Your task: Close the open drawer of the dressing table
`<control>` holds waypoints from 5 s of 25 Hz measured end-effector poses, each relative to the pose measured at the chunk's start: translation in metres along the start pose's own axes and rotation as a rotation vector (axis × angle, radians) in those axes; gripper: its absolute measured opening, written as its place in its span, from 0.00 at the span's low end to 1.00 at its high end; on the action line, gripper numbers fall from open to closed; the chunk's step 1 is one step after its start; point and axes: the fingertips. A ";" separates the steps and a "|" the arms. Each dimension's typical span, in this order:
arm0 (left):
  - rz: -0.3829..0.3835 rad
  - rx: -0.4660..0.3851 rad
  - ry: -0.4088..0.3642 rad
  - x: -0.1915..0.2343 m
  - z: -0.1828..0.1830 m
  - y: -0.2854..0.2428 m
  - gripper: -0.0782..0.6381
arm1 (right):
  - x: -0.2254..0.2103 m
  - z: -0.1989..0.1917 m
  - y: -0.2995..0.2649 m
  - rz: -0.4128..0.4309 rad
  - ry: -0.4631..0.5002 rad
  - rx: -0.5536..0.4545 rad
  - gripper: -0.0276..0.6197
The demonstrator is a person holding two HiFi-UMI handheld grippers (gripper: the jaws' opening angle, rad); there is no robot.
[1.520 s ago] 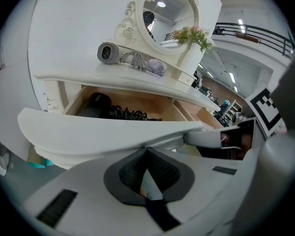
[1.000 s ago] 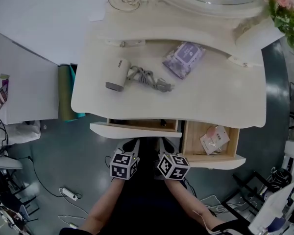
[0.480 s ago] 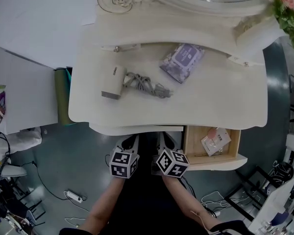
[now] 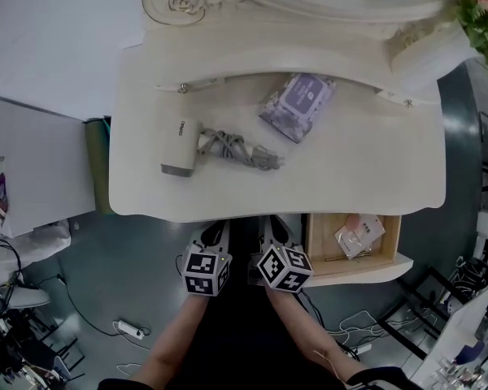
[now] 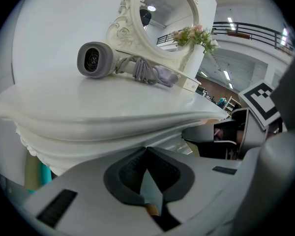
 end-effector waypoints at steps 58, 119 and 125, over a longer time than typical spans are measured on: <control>-0.452 -0.502 -0.434 -0.280 0.070 0.111 0.11 | -0.039 0.084 0.270 0.116 0.180 -0.580 0.08; -0.553 0.138 -0.610 -0.364 -0.123 -0.050 0.11 | -0.275 -0.045 0.239 -0.365 -0.129 -0.313 0.08; -0.515 0.107 -0.580 -0.355 -0.109 -0.055 0.11 | -0.274 -0.033 0.231 -0.364 -0.113 -0.314 0.08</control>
Point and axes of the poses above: the fingertips, and each gripper's own axes: y backward along the fingers, x to its left, z out of its top, and after that the axes turned 13 degrees about x, right-handed
